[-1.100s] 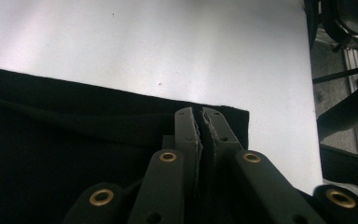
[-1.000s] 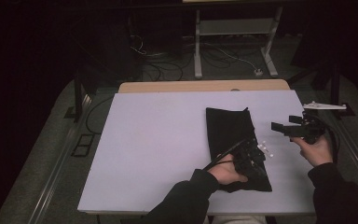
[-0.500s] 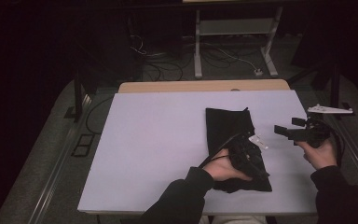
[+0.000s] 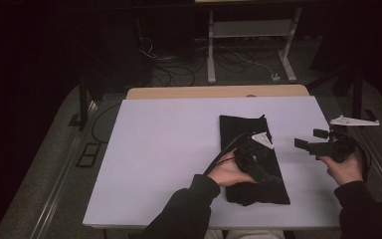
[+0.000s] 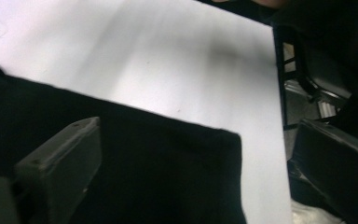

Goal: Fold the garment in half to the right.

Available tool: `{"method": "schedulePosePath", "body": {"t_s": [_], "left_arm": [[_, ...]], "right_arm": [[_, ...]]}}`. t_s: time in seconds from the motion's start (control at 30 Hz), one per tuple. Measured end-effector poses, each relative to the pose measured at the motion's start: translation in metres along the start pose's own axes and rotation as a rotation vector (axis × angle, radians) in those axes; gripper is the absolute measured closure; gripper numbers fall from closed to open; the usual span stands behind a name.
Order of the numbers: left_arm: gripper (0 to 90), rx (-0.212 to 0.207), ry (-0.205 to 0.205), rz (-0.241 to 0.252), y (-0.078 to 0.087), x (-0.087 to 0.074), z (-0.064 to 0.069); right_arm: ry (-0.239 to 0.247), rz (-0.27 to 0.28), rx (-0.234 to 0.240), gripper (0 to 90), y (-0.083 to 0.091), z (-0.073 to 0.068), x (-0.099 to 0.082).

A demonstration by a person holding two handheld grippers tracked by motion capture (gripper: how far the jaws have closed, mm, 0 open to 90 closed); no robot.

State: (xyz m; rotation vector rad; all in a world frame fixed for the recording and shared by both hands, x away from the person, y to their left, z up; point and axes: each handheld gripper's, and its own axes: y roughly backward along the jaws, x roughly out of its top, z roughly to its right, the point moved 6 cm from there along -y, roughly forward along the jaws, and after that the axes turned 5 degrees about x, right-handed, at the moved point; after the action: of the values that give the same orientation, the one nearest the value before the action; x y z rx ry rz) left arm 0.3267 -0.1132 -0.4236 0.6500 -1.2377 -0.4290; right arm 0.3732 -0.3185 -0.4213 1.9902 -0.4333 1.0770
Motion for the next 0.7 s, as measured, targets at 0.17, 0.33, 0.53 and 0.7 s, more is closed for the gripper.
{"method": "schedulePosePath", "body": {"t_s": [0.17, 0.33, 0.53, 0.7], "left_arm": [[0.0, 0.046, 0.009, 0.025, 0.008, -0.004, -0.007], [0.0, 0.063, 0.017, 0.045, 0.016, -0.007, -0.013], [0.0, 0.089, 0.011, 0.067, 0.027, -0.013, -0.019], [0.0, 0.122, 0.027, 0.087, 0.039, -0.021, -0.028]], "right_arm": [[0.007, -0.007, 0.002, 0.0, 0.003, -0.003, -0.005], [0.018, -0.022, -0.004, 0.0, 0.003, -0.007, -0.010], [0.025, -0.021, 0.005, 0.0, 0.006, -0.013, -0.014], [0.028, -0.018, 0.005, 0.0, 0.009, -0.016, -0.017]]}}
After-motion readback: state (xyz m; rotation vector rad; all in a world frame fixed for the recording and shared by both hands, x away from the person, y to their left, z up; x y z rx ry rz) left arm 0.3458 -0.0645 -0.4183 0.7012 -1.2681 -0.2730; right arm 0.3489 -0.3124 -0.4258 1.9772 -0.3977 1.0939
